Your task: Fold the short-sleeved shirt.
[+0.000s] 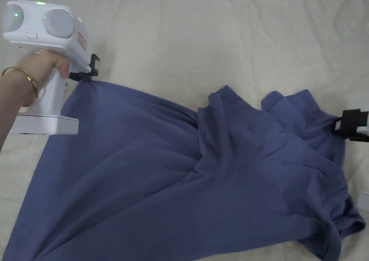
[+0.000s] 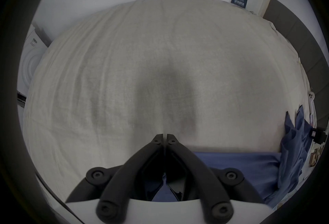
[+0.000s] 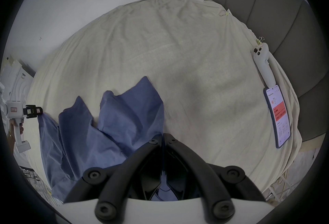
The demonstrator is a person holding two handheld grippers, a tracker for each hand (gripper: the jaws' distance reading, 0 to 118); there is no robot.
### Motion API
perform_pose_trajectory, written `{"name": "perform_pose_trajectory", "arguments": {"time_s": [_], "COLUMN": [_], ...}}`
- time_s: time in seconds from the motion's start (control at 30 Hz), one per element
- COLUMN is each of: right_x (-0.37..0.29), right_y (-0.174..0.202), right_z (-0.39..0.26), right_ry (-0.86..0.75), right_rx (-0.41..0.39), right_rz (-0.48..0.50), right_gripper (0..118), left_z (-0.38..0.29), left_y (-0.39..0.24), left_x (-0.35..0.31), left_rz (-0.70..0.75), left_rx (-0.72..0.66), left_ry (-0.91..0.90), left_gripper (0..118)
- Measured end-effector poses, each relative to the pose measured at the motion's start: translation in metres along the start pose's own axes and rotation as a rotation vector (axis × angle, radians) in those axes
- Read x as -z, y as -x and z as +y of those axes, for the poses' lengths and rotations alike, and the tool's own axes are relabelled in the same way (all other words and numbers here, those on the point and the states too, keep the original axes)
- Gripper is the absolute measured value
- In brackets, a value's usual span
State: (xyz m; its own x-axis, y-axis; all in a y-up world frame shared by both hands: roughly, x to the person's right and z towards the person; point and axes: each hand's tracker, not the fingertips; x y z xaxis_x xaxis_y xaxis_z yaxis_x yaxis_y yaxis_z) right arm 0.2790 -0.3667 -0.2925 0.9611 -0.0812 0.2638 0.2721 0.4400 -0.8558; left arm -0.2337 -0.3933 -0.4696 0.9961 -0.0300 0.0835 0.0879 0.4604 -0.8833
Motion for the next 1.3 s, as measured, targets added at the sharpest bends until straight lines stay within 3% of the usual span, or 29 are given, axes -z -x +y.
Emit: {"name": "perform_pose_trajectory", "arguments": {"time_s": [0.13,0.27,0.6,0.8,1.07,1.3], "right_x": [-0.028,-0.076,-0.246,-0.332,-0.413,-0.445], "right_y": [0.005,0.005,0.010,0.008,0.014,0.010], "right_z": [0.004,0.008,0.013,0.005,-0.005,-0.007], "right_ry": [-0.068,-0.162,-0.493,-0.655,-0.778,-0.829], "right_rx": [-0.013,0.043,-0.001,0.029,-0.008,-0.026], "right_rz": [0.015,0.067,0.114,0.167,0.192,0.204], "right_gripper": [0,0,0,0,0,0], "left_z": [-0.007,-0.016,-0.056,-0.082,-0.106,-0.121], "left_y": [0.006,0.018,0.062,0.081,0.084,0.086], "left_x": [-0.053,-0.124,-0.320,-0.418,-0.500,-0.530], "left_rz": [-0.025,-0.045,0.031,0.056,0.100,0.122], "left_rx": [-0.048,-0.097,-0.235,-0.311,-0.297,-0.322], "left_ry": [-0.136,-0.269,-0.658,-0.862,-0.981,-1.018], "left_gripper": [0,0,0,0,0,0]}}
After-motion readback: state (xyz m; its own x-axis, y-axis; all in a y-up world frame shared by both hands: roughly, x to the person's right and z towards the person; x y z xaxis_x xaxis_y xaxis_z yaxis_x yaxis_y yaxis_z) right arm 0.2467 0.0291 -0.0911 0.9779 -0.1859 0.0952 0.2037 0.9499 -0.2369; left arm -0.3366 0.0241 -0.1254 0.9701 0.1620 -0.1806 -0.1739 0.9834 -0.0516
